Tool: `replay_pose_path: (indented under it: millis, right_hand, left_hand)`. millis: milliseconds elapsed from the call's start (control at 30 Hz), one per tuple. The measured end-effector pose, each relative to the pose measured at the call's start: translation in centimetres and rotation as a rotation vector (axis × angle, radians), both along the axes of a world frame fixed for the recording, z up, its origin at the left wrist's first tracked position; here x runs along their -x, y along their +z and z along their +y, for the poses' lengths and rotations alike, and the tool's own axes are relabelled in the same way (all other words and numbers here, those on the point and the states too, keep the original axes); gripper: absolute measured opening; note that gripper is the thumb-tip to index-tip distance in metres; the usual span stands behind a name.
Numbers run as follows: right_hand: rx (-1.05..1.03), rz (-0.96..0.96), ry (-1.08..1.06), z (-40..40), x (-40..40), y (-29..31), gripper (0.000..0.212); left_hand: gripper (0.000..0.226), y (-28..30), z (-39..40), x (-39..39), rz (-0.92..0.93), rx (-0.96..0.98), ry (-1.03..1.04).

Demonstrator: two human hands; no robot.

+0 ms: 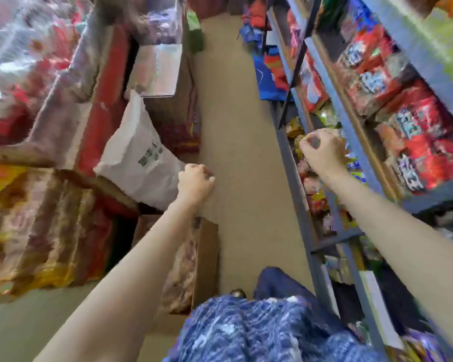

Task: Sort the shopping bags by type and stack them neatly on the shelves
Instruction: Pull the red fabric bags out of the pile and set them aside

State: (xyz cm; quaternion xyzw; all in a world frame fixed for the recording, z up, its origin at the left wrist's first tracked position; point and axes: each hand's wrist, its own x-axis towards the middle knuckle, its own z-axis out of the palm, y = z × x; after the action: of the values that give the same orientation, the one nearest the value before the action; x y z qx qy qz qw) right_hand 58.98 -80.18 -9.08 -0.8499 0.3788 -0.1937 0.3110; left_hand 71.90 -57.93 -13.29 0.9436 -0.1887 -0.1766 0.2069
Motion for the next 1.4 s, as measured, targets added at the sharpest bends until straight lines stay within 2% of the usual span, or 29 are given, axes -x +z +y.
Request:
replay_pose_path:
  millis: [100, 200, 333, 400, 500, 600, 733, 833, 967, 1133, 1233, 1300, 1400]
  right_hand:
    - [-0.014, 0.008, -0.022, -6.3, -7.5, 0.2, 0.022]
    - [-0.042, 0.068, 0.093, -12.2, -15.9, -2.7, 0.019]
    - [-0.168, 0.236, 0.222, -21.1, -27.4, -5.5, 0.020]
    - [-0.265, 0.266, 0.234, -25.7, -34.2, -4.8, 0.020]
    - [-0.331, 0.168, 0.164, -31.2, -44.7, -3.0, 0.035]
    - [-0.276, 0.089, 0.197, -35.5, -55.2, -1.7, 0.032]
    - [-0.290, 0.084, 0.197, -42.2, -67.3, -2.7, 0.036]
    - [-0.387, 0.135, 0.119, -47.7, -74.9, -3.1, 0.049]
    - [-0.249, 0.151, 0.092, -54.5, -84.3, -1.6, 0.045]
    - [-0.294, 0.177, 0.042, -63.3, -96.9, -2.6, 0.038]
    - [-0.240, 0.229, 0.110, -68.3, -105.3, -4.4, 0.035]
    - [-0.158, 0.283, 0.206, -71.5, -110.9, -5.0, 0.030]
    - [-0.054, 0.390, 0.277, -76.6, -119.8, -4.9, 0.027]
  left_hand:
    - [0.029, 0.7, -7.8, -7.5, -0.071, 0.036, -0.088]
    - [0.027, -0.2, -14.1, -15.8, -0.108, 0.010, -0.154]
    - [0.028, -0.4, -21.0, -27.6, -0.061, -0.143, -0.104]
    - [0.029, 0.9, -24.5, -33.7, -0.105, -0.130, -0.082]
    - [0.032, 2.5, -28.8, -41.9, -0.147, -0.108, -0.022]
    - [0.029, 2.4, -33.3, -51.2, -0.175, -0.110, -0.011]
    - [0.029, 0.4, -39.8, -65.3, -0.142, -0.090, 0.012]
    - [0.030, 0.7, -45.3, -75.0, -0.142, -0.099, -0.032]
    - [0.031, 2.9, -53.0, -86.1, -0.159, -0.109, -0.096]
    - [0.031, 2.4, -62.3, -98.2, -0.080, -0.096, -0.162]
    - [0.026, 1.0, -67.2, -106.6, -0.010, -0.034, -0.075]
    - [0.021, 1.3, -70.3, -112.5, -0.057, 0.046, -0.031]
    - [0.021, 3.0, -74.4, -121.2, -0.135, 0.057, -0.016]
